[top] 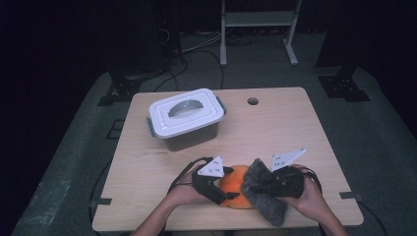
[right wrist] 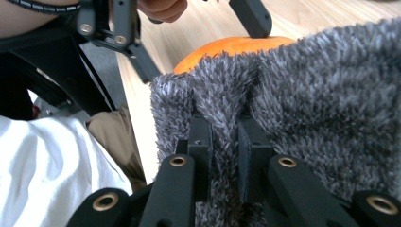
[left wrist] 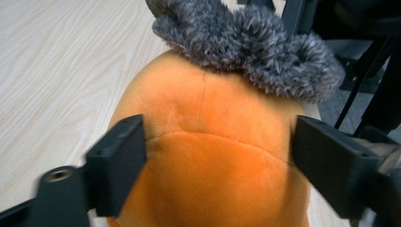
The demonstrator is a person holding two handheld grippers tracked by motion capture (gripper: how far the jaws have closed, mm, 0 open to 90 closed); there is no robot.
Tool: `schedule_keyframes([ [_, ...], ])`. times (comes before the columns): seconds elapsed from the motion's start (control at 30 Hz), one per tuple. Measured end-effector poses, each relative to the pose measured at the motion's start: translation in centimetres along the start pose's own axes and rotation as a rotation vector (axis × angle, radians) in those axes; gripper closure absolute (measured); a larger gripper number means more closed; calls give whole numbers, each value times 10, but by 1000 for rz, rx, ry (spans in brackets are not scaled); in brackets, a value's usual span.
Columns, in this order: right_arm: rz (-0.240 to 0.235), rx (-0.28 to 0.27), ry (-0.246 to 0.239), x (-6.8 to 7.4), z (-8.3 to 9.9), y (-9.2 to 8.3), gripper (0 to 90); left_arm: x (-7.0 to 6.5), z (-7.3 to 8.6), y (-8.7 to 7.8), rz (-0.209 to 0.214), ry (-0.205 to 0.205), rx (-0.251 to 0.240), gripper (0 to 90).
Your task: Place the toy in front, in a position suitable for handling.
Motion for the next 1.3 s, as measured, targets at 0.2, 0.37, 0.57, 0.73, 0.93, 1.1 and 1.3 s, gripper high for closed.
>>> schedule_keyframes([
  [0.2,37,-24,-66,16,-17,2,779,-8,-3,5,4,50,3,229],
  [0.37,21,-6,-39,8,-10,2,780,-5,1,3,4,52,2,237],
  [0.57,69,-59,12,-5,-3,-17,779,-4,1,3,7,63,7,236],
  [0.73,60,-42,15,-7,-4,-10,775,-4,-1,2,12,50,11,182],
  [0.93,10,-20,28,-4,4,-7,774,-3,-3,3,20,14,8,128],
  [1.1,43,-44,-5,3,-5,-13,781,-10,-6,4,2,70,10,245],
  [1.3,57,-14,-59,14,-14,-3,781,-17,-6,7,13,161,27,250],
])
Point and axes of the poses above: each handheld gripper's, and its own axes: y roughly forward along the jaws, z roughly out of its underside, x roughly to its left, the point moved 1 cm from there along y, roughly forward along the jaws, and after that the axes turned 4 degrees about y, right-handed, at the moved point
